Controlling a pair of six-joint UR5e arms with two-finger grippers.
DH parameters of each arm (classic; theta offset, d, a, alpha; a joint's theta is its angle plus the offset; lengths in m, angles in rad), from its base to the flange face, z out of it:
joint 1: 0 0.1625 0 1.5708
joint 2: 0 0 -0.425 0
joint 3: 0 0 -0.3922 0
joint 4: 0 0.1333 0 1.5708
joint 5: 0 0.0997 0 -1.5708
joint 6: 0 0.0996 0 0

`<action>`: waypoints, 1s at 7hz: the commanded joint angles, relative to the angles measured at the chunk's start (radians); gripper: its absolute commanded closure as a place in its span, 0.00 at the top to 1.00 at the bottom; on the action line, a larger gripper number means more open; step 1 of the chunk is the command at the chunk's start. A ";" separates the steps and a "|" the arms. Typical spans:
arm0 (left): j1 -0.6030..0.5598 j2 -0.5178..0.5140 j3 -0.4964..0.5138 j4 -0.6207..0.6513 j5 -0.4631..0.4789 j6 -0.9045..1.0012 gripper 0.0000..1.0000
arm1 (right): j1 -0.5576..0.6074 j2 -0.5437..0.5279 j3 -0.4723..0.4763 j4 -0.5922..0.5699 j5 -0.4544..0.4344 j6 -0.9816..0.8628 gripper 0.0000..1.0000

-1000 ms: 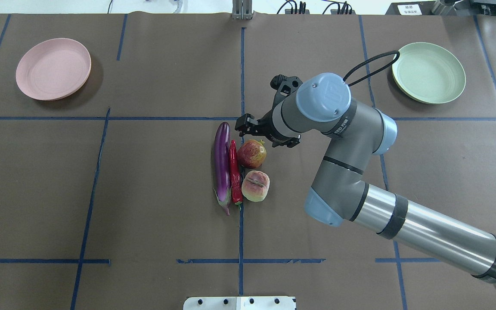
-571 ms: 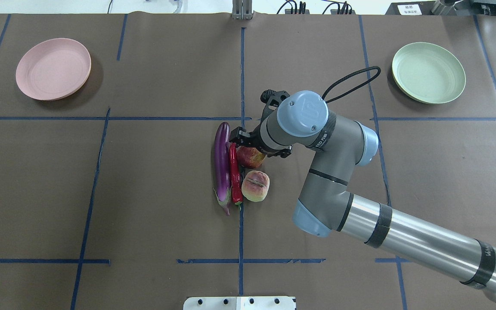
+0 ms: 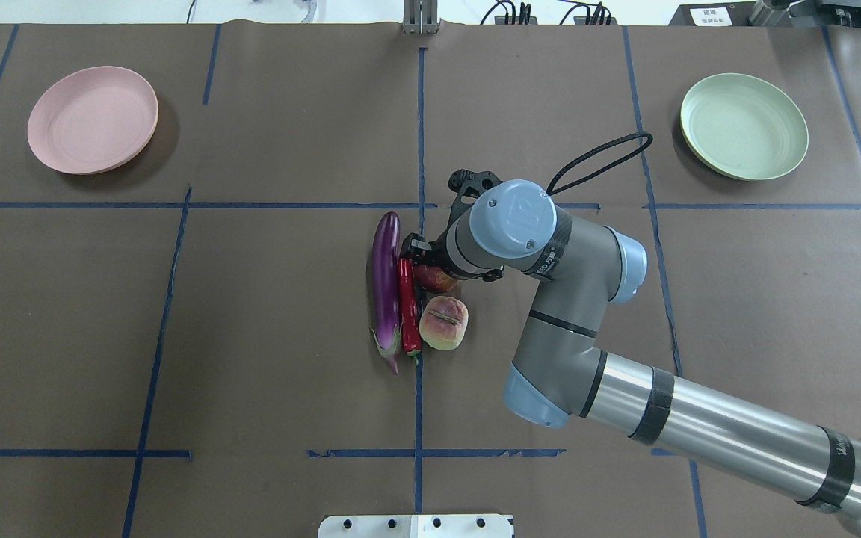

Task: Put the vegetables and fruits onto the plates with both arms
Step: 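Carry the pomegranate to the green plate while the left arm reaches out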

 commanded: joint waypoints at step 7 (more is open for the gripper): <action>0.045 0.002 0.003 -0.038 -0.066 -0.001 1.00 | 0.317 -0.125 0.211 -0.331 0.060 -0.451 0.00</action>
